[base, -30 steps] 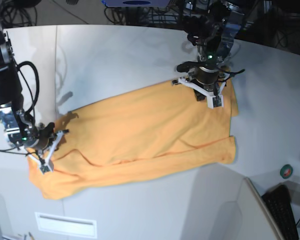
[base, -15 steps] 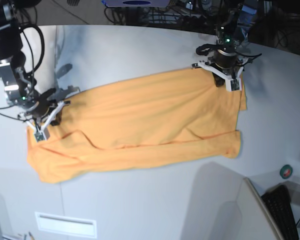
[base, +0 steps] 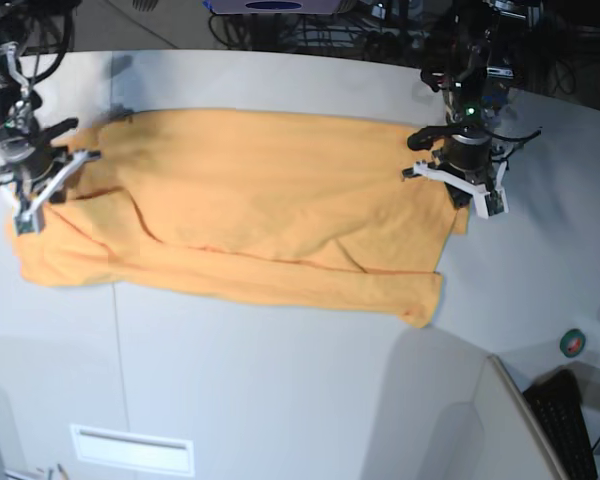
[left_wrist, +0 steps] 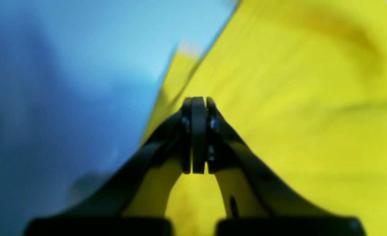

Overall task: Layout the t-shirt on the table in an organized manner, then fold the t-shirt properly
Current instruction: 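Drag the shirt edges outward with both grippers to flatten it, then release the shirt and raise both grippers off its corners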

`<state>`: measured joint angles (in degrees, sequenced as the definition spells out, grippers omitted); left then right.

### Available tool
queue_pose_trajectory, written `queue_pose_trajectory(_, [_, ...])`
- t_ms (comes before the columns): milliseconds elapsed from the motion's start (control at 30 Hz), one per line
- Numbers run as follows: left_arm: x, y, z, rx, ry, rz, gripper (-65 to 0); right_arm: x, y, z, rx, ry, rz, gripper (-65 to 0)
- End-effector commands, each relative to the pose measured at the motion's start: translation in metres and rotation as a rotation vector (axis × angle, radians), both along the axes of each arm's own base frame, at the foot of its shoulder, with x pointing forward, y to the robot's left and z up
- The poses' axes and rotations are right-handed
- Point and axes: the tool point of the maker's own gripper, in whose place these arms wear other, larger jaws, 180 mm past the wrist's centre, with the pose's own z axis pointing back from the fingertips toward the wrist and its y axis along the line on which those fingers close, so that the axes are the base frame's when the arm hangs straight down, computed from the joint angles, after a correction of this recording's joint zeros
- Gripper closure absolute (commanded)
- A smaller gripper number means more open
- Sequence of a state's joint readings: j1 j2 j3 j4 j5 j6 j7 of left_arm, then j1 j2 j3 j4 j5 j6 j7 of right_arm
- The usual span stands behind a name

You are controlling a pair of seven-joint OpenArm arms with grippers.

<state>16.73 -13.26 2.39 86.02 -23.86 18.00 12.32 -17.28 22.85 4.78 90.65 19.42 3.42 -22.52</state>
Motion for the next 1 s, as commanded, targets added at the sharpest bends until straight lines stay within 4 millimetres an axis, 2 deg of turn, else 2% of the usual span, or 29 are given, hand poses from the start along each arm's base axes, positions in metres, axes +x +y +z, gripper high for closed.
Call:
queue_pose_trajectory(0, [0.001, 0.005, 0.015, 0.017, -0.048, 0.012, 0.0, 0.008, -0.008, 0.020, -0.009, -0.065, -0.018, 0.0])
queue_pose_trajectory(67, [-0.003, 0.008, 0.027, -0.023, -0.083, 0.060, 0.0, 0.005, -0.026, 0.038, -0.014, -0.117, -0.088, 0.0])
queue_pose_trajectory(167, [-0.022, 0.026, 0.027, -0.116, -0.084, 0.168, 0.0, -0.006, -0.051, 0.046, -0.007, -0.134, -0.205, 0.0])
queue_pose_trajectory(267, [-0.047, 0.053, 0.021, -0.222, -0.073, 0.290, 0.0, -0.026, -0.080, 0.037, 0.018, -0.113, -0.362, -20.9])
queue_pose_trajectory(300, [-0.055, 0.063, 0.020, -0.245, -0.077, 0.321, 0.0, -0.032, -0.091, 0.032, 0.024, -0.107, -0.414, -23.6])
queue_pose_trajectory(367, [-0.071, 0.080, 0.021, -0.278, -0.089, 0.354, 0.0, -0.041, -0.103, 0.021, 0.046, -0.085, -0.450, -23.4])
queue_pose_trajectory(433, [-0.082, 0.090, 0.022, -0.285, -0.095, 0.370, -2.1, -0.045, -0.101, 0.014, 0.070, -0.065, -0.405, -23.6])
queue_pose_trajectory(467, [-0.087, 0.093, 0.022, -0.289, -0.094, 0.374, -10.0, -0.047, -0.100, 0.011, 0.082, -0.054, -0.375, -24.2])
queue_pose_trajectory(500, [-0.092, 0.093, 0.022, -0.300, -0.094, 0.374, -20.6, -0.051, -0.095, 0.005, 0.105, -0.033, -0.349, -25.5])
queue_pose_trajectory(567, [-0.097, 0.090, 0.023, -0.333, -0.101, 0.360, -38.3, -0.054, -0.089, 0.001, 0.147, -0.010, -0.325, -30.6])
queue_pose_trajectory(600, [-0.100, 0.086, 0.022, -0.356, -0.101, 0.348, -45.9, -0.057, -0.091, 0.001, 0.162, 0.003, -0.326, -33.2])
queue_pose_trajectory(633, [-0.104, 0.084, 0.020, -0.370, -0.096, 0.345, -50.5, -0.061, -0.092, -0.003, 0.182, 0.022, -0.336, -34.7])
queue_pose_trajectory(700, [-0.106, 0.081, 0.014, -0.394, -0.089, 0.345, -53.2, -0.065, -0.090, -0.009, 0.230, 0.053, -0.337, -35.4])
queue_pose_trajectory(833, [-0.111, 0.082, -0.003, -0.415, -0.057, 0.374, -50.4, -0.072, -0.083, -0.017, 0.276, 0.143, -0.271, -35.6])
queue_pose_trajectory(967, [-0.100, 0.057, -0.008, -0.467, -0.063, 0.281, -47.7, -0.074, -0.084, -0.018, 0.279, 0.169, -0.275, -35.7])
